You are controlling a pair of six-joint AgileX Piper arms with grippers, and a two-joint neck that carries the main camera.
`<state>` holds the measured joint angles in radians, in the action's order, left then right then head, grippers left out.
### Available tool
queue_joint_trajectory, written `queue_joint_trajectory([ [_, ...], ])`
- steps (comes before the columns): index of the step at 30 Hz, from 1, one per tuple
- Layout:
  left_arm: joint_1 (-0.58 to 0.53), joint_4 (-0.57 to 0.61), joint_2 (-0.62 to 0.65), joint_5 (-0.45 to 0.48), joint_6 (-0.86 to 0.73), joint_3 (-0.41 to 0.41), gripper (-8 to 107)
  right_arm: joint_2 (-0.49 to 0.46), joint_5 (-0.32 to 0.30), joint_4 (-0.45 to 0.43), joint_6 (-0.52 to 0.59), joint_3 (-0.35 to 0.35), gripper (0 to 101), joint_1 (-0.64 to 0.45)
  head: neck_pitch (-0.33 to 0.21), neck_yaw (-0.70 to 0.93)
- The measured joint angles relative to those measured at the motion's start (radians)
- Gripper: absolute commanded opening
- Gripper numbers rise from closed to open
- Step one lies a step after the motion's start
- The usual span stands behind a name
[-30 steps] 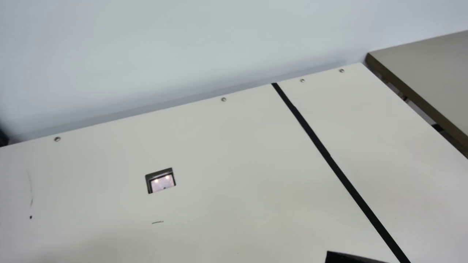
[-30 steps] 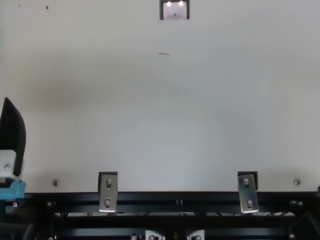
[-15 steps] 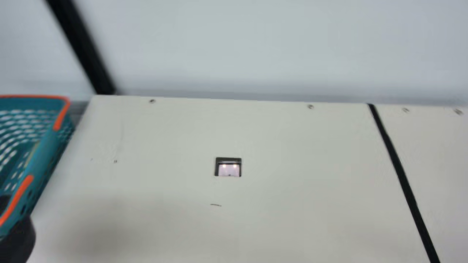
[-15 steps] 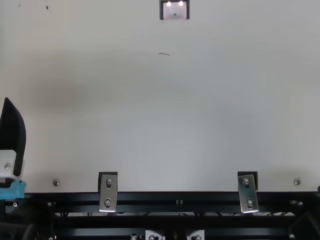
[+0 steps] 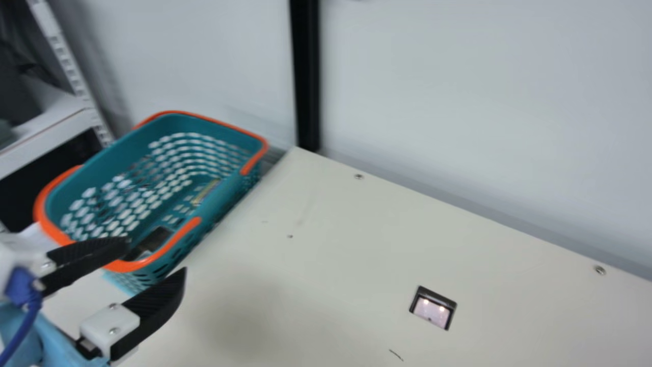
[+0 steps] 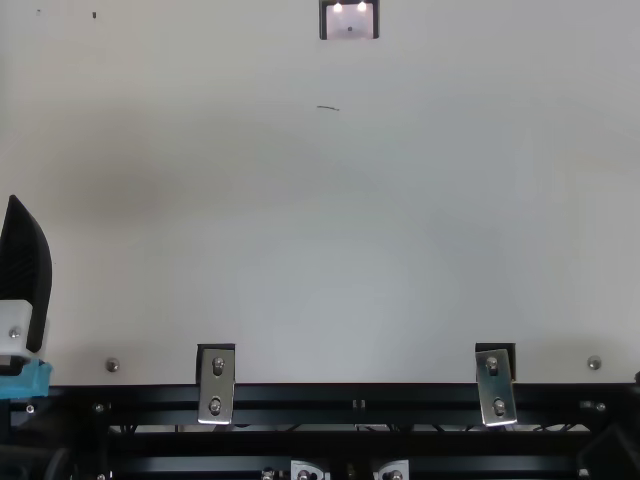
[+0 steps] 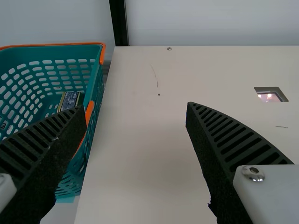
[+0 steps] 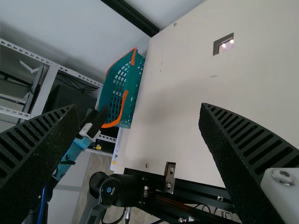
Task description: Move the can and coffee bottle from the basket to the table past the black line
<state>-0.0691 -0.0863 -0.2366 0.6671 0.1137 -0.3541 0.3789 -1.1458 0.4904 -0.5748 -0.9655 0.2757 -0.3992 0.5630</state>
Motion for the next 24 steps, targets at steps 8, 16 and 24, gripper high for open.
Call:
queue_joint_trajectory([
  [8, 0.0, 0.0, 0.0, 0.0, 0.0, 0.0, 90, 0.0, 0.0, 0.0, 0.0, 0.0, 101, 0.0, -0.005, 0.072],
  [16, 0.0, 0.0, 0.0, 0.0, 0.0, 0.0, 90, 0.0, 0.0, 0.0, 0.0, 0.0, 101, 0.0, -0.005, 0.072],
  [24, 0.0, 0.0, 0.0, 0.0, 0.0, 0.0, 90, 0.0, 0.0, 0.0, 0.0, 0.0, 101, 0.0, -0.005, 0.072],
])
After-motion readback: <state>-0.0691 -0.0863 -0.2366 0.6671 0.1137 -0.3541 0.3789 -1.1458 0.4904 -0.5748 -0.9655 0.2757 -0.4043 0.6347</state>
